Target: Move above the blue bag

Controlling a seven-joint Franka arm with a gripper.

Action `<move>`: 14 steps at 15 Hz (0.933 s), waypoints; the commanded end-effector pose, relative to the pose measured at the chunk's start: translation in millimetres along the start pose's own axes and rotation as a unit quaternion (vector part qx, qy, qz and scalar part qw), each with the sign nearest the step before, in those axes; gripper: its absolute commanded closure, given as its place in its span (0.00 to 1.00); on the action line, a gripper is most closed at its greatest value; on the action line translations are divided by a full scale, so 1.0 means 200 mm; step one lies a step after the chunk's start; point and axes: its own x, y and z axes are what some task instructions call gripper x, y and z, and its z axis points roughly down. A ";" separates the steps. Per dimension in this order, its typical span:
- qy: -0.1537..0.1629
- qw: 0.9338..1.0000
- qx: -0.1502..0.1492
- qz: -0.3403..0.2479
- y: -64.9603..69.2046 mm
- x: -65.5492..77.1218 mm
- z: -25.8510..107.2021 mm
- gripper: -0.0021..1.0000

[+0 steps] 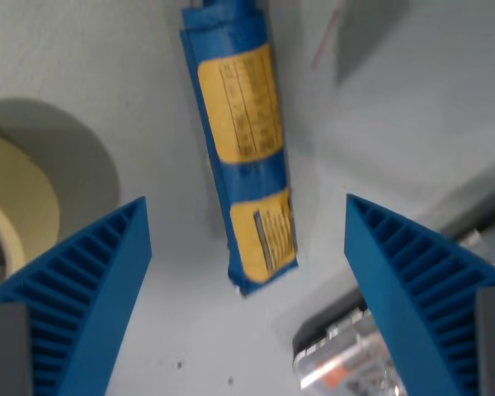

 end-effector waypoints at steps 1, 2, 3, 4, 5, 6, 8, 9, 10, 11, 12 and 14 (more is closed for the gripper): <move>0.000 0.998 -0.021 -0.066 0.00 0.04 0.03 0.00; -0.002 0.998 -0.022 -0.063 0.00 0.05 0.04 0.00; -0.002 0.998 -0.021 -0.063 0.00 0.06 0.05 0.00; -0.004 0.998 -0.021 -0.061 0.00 0.06 0.06 0.00; -0.004 0.998 -0.022 -0.059 0.00 0.07 0.07 0.00; -0.005 0.998 -0.022 -0.057 -0.01 0.07 0.08 0.00; -0.007 0.998 -0.020 -0.054 -0.01 0.08 0.09 0.00; -0.007 0.998 -0.019 -0.051 -0.01 0.08 0.09 0.00; -0.008 0.999 -0.019 -0.049 -0.01 0.09 0.10 0.00; -0.008 0.999 -0.018 -0.047 0.00 0.09 0.10 0.00; -0.009 0.999 -0.018 -0.046 0.00 0.09 0.10 0.00; -0.009 0.999 -0.018 -0.046 0.00 0.09 0.10 0.00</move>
